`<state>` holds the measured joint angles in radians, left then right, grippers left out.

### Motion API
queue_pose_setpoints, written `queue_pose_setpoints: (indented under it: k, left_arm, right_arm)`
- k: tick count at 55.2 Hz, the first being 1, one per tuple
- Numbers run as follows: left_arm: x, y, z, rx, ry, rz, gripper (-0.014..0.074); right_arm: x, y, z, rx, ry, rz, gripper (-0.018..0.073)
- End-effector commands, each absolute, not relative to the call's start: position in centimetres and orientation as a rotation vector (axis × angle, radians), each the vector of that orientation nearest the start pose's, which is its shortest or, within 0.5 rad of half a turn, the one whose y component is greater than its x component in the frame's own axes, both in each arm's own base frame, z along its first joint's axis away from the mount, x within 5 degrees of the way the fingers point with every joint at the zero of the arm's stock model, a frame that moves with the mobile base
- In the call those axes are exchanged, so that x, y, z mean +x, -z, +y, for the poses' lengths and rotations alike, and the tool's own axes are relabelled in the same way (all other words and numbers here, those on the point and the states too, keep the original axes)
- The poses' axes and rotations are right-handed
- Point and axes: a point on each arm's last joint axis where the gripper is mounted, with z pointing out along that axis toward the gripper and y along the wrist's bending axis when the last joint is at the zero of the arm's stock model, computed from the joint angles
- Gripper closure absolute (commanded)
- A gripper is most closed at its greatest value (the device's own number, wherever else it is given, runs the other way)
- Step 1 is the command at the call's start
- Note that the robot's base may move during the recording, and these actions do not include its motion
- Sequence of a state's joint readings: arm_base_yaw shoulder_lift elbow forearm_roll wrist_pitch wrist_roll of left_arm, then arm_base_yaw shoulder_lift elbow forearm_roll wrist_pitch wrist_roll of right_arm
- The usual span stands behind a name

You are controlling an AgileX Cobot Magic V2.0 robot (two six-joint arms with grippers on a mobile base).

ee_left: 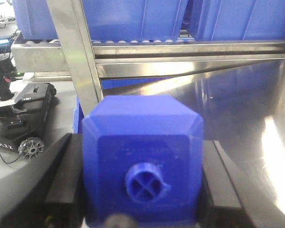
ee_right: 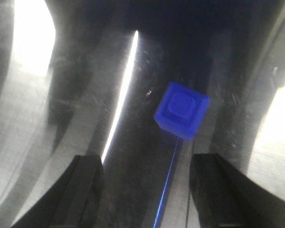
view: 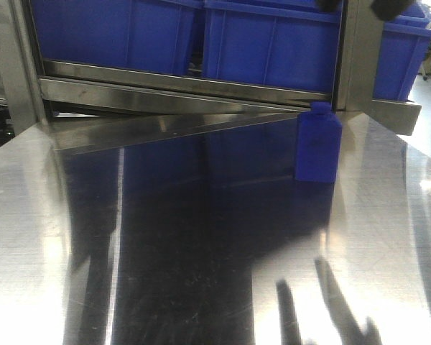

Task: Pick and sort blue part to right shelf
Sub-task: 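Lower the right gripper onto the blue bottle-shaped part and close it, then lift the bottle-shaped part with the right gripper, holding both parts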

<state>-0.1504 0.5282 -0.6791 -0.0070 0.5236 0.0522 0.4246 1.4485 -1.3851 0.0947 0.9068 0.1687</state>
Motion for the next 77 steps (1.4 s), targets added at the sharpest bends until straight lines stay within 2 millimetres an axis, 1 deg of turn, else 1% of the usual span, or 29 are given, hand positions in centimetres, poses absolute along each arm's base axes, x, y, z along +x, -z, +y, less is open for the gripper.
queue_pose_setpoints:
  k: [1, 6, 9, 14, 21, 30, 44, 51, 55, 61, 62, 66, 68, 71, 77]
  left_arm:
    - [10.0, -37.1, -1.6, 0.176, 0.087, 1.723, 0.0281]
    - [10.0, -37.1, -1.6, 0.176, 0.087, 1.723, 0.0281]
    - [10.0, -37.1, -1.6, 0.176, 0.087, 1.723, 0.0281]
    - [10.0, -37.1, -1.6, 0.176, 0.087, 1.723, 0.0281]
    - [10.0, -37.1, -1.6, 0.176, 0.087, 1.723, 0.0281]
    - [10.0, -37.1, -1.6, 0.176, 0.087, 1.723, 0.0281]
    - [10.0, -37.1, -1.6, 0.176, 0.087, 1.723, 0.0281]
    - [10.0, -37.1, -1.6, 0.176, 0.087, 1.723, 0.0281]
    - [10.0, -37.1, -1.6, 0.176, 0.087, 1.725, 0.0281]
    - [9.9, -37.0, -1.6, 0.177, 0.087, 1.733, 0.0281]
    - [9.8, -37.1, -1.6, 0.177, 0.087, 1.732, 0.0281]
    - [9.4, -37.0, -1.5, 0.172, 0.090, 1.720, 0.0281]
    - [9.1, -37.0, -1.5, 0.168, 0.094, 1.713, 0.0281]
    - [8.7, -36.7, -1.4, 0.165, 0.095, 1.707, 0.0281]
    - [7.8, -35.9, -1.3, 0.164, 0.096, 1.689, 0.0281]
  right_arm:
    - [29.4, -38.7, 14.5, -0.232, -0.426, 2.390, 0.0031]
    - [30.8, -38.2, 15.0, -0.185, -0.399, 2.445, -0.0011]
    - [31.9, -37.4, 15.1, -0.130, -0.343, 2.506, -0.0022]
    - [33.1, -36.4, 15.0, -0.055, -0.250, 2.569, -0.0022]
    - [34.6, -34.6, 15.2, 0.026, -0.170, 2.620, -0.0022]
    - [36.0, -32.0, 15.7, 0.040, -0.130, 2.683, -0.0022]
    - [37.9, -27.1, 16.6, 0.032, -0.062, 2.793, -0.0022]
    - [38.3, -25.6, 16.8, 0.029, -0.042, 2.825, -0.0015]
    - [38.4, -25.2, 16.9, 0.025, -0.034, 2.833, 0.0025]
    - [38.5, -25.2, 16.8, 0.020, -0.020, 2.831, 0.0189]
    - [38.5, -25.2, 16.8, 0.018, -0.015, 2.829, 0.0200]
    - [38.5, -25.2, 16.7, 0.013, 0.005, 2.832, 0.0311]
    - [38.5, -25.2, 16.6, 0.013, 0.012, 2.836, 0.0341]
    - [38.4, -25.2, 16.6, 0.013, 0.020, 2.841, 0.0354]
    - [38.3, -25.4, 16.6, -0.004, 0.020, 2.836, 0.0354]
